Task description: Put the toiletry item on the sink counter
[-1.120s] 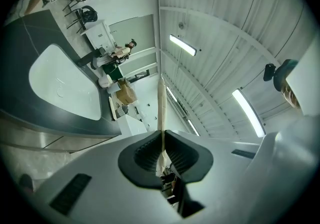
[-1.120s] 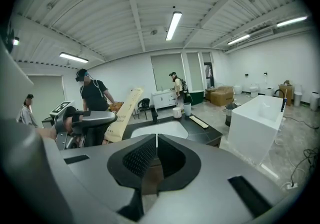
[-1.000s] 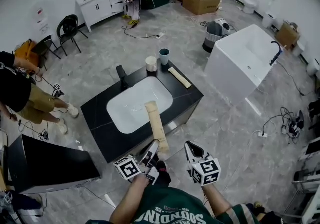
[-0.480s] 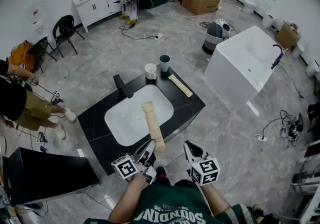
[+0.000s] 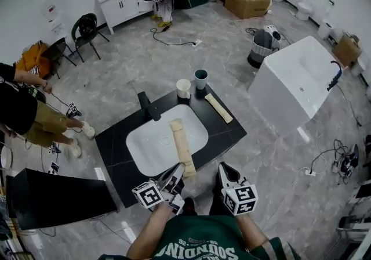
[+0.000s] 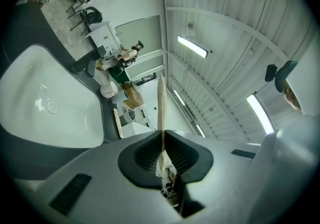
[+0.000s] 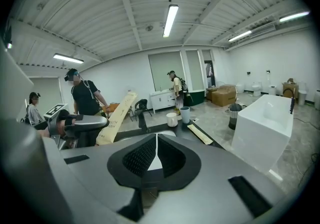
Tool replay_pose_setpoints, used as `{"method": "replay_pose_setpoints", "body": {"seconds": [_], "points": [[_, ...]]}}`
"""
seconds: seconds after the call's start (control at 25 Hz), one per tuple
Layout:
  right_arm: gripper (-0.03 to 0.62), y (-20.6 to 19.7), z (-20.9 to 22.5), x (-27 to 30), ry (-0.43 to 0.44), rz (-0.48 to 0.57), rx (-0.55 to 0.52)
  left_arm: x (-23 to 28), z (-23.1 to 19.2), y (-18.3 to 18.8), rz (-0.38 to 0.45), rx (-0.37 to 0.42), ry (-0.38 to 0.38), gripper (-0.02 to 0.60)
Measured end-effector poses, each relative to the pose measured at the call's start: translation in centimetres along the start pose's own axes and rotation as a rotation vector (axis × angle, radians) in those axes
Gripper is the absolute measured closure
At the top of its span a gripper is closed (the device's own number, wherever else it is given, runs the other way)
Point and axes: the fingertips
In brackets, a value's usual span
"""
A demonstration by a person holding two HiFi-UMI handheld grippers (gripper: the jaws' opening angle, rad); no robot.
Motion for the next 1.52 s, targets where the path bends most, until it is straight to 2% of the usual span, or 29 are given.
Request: {"method": "replay_pose_setpoints", "body": {"seconds": [0.16,0.36,0.72,0.88,1.04,1.24,1.52], "points": [[0.551,1.9,2.7,3.2,0.066,0.008,-0.019,2.8,-0.8,1.3,0.046,0.015,0.042,0.548],[0.551,4.4,6.7,7.1,0.167,-0.015,-0.054,7.7,-0.4,2.8,0.116,0.030,0.059,0.548],[0.551,8.4,12.6,11.0,0.322,-0.029,-0.166,15.0,0.2,2.8,0.236,0.001,0.144,0.548],[0.551,8.6,14.1,12.4,0.380,-0.045,-0.192,16.8,0.0,2.6,0.269,-0.007,0.177,0.548],[0.551,7.9,15.3,13.9,0.404,-0.064,-0.190,18.0,-0.5,2.6,0.294,-0.018,0.183,0.548],[0.551,8.4,15.4,15.2,0.424,-0.078,-0.176,19.4,-1.4,3.3,0.287,-0.032,0.205,0.548],[0.551,9.3,15.8,17.1,0.408,-0.095,-0.170,22.2,-4.1,4.4,0.274,-0.087,0.181,0.548]]}}
Point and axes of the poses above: the fingertips, and each gripper's own axes: x forward along the fingers, z to its right, y out of its top, and after that the axes turned 2 degrees about y, right-handed
